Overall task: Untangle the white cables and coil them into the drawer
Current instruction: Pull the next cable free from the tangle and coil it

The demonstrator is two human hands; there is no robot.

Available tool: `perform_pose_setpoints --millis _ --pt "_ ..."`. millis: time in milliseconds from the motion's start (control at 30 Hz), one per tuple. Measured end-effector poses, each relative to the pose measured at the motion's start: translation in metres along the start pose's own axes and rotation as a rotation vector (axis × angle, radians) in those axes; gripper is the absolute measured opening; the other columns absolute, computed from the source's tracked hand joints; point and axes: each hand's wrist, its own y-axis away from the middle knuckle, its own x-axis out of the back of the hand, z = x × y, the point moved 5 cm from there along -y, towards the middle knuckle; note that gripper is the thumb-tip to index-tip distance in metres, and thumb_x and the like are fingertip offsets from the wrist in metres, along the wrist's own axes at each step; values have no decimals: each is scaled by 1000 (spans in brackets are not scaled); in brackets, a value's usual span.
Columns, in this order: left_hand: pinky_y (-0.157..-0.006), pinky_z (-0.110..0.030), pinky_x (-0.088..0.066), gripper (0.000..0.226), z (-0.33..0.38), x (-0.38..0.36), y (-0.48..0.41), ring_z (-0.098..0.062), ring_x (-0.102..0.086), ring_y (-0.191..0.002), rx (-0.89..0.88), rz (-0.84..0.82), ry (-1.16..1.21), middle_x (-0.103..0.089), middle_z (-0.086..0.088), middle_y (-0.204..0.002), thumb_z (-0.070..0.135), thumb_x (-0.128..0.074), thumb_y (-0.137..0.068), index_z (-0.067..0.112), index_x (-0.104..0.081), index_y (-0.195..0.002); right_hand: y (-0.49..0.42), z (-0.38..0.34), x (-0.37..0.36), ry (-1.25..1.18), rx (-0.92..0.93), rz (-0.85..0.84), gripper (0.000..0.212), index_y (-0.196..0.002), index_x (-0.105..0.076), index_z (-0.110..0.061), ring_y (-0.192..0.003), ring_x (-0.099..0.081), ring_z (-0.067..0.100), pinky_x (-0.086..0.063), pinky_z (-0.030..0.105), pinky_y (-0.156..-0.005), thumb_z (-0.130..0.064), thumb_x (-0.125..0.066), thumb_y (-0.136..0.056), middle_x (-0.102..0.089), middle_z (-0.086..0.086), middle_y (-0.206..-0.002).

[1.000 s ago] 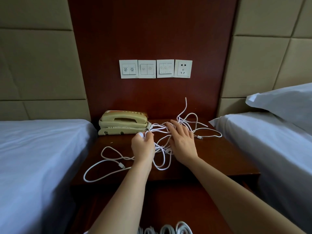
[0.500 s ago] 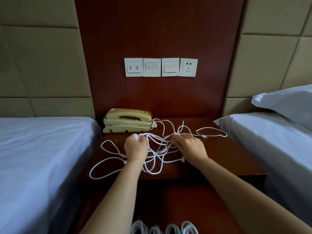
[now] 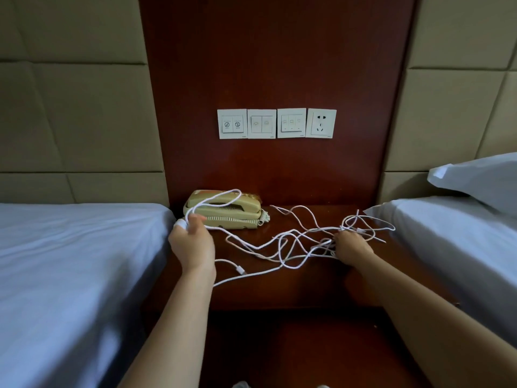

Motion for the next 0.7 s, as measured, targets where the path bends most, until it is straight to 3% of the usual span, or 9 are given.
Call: perform_pose_setpoints --millis 100,233,300,367,400,500,600,700 --pt "-46 -24 -31 28 2 -7 7 -4 -35 -33 83 -109 120 -39 3 -43 10 -41 -94 13 -53 -68 1 -9 11 -97 25 -62 36 -129 -53 -8 -118 -51 33 -42 36 -96 -9 -40 -95 -54 16 -129" --pt "-39 -16 -25 31 14 -22 16 -1 -27 -31 135 -232 286 -31 11 -32 8 -37 -98 9 -48 -69 31 -58 54 -351 265 185 35 -127 -57 -8 -115 -52 35 -40 33 -94 -5 -46 -93 -52 15 -123" --pt "-38 -15 -23 31 22 -25 18 -1 -25 -31 162 -250 356 -29 12 -32 7 -36 -98 9 -47 -69 61 -96 63 -456 542 1 32 -124 -59 -7 -110 -53 27 -39 27 -90 -13 -54 -94 -57 15 -118" --pt "-36 -15 -25 31 28 -25 20 -1 -26 -30 179 -254 400 -30 12 -32 7 -36 -98 9 -48 -69 80 -119 56 -282 664 -218 38 -124 -61 -12 -110 -45 10 -36 18 -90 -26 -63 -89 -58 2 -121" --pt "-36 -14 -25 31 31 -25 22 -1 -27 -29 186 -253 415 -30 12 -32 7 -37 -98 9 -48 -70 81 -123 53 -191 683 -225 36 -120 -64 -14 -108 -45 8 -37 20 -91 -28 -66 -86 -59 -3 -116" --pt "-36 -14 -25 30 35 -19 24 -1 -28 -29 203 -234 432 -32 13 -32 7 -38 -98 9 -49 -70 60 -120 57 -135 601 -27 18 -102 -69 -10 -98 -56 20 -44 30 -81 -18 -60 -89 -56 -5 -91" --pt "-36 -15 -26 30 32 -7 17 -1 -27 -30 210 -180 424 -33 14 -33 6 -38 -97 9 -49 -69 39 -102 77 -159 477 191 18 -97 -67 -6 -98 -57 30 -44 34 -82 -20 -56 -92 -52 10 -105" --pt "-41 -19 -28 30 23 5 8 -2 -29 -30 180 -149 332 -32 13 -31 8 -38 -97 9 -51 -70 27 -78 103 -259 362 320 18 -92 -68 -3 -90 -58 33 -40 31 -74 -18 -57 -91 -53 12 -95"
